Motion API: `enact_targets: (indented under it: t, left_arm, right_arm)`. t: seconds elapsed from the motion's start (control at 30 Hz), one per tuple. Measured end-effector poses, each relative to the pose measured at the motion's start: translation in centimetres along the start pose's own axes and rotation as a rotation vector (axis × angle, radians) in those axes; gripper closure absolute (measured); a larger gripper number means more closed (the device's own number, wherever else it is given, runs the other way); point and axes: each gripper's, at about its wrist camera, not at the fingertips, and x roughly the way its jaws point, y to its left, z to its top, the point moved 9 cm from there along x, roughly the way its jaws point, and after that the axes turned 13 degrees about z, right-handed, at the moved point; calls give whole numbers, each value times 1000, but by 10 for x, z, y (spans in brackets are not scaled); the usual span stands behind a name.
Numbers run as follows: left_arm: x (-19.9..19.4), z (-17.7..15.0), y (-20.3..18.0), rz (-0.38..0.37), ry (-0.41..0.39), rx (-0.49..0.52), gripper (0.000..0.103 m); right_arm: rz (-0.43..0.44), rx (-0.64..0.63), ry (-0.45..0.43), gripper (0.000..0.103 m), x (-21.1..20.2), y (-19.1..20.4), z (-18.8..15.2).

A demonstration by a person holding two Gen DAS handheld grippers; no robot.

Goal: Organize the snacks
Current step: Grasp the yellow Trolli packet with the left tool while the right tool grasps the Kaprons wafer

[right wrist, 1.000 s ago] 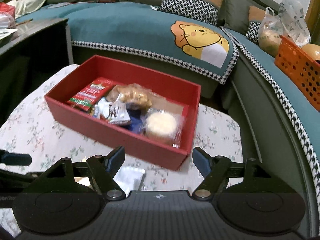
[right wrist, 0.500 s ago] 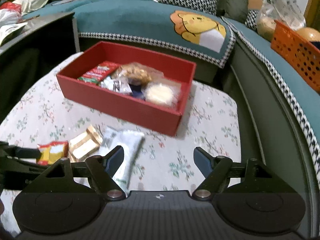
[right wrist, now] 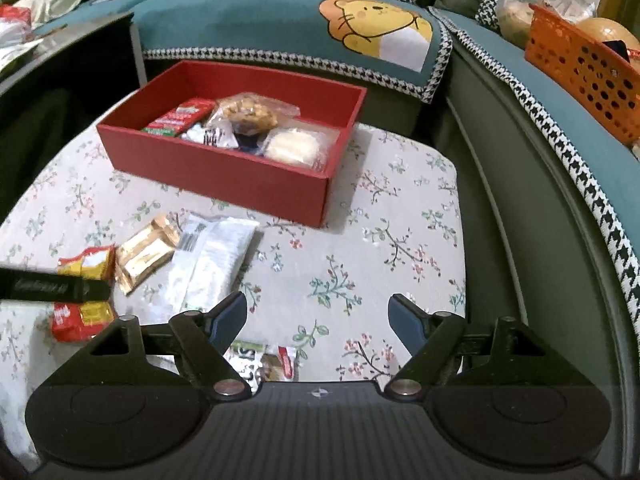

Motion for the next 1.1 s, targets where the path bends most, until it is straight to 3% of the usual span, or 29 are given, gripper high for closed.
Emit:
enact_targets:
  t: [0.07, 0.17, 0.37, 0.6, 0.73, 0.83, 1.0, 1.1]
  left_arm:
    - [10, -5, -4, 30, 14, 26, 13]
    - [7, -7, -9, 84, -43, 112, 18]
    - [0, -7, 9, 54, -40, 161, 29]
    - [-7, -20, 11, -26, -27, 212, 29]
    - [-6, -19, 11, -33, -33, 219, 28]
    - [-2, -17, 11, -44, -28, 213, 23]
    - [3, -10, 12, -49, -45, 202, 18]
    - [1, -10, 12, -46, -48, 216, 24]
  right_arm:
    - [4, -4, 11, 20, 1, -1, -5]
    - [3, -1, 26, 20, 2, -6, -10]
    - [17, 36, 56, 21, 4, -11, -21]
    - [50, 37, 139, 25, 21, 16, -46]
    - [45, 21, 198, 25, 40, 30, -56]
    - [31, 33, 238, 35, 52, 31, -61]
    - [25, 43, 220, 39, 50, 31, -60]
    - [5, 29, 217, 39, 46, 32, -60]
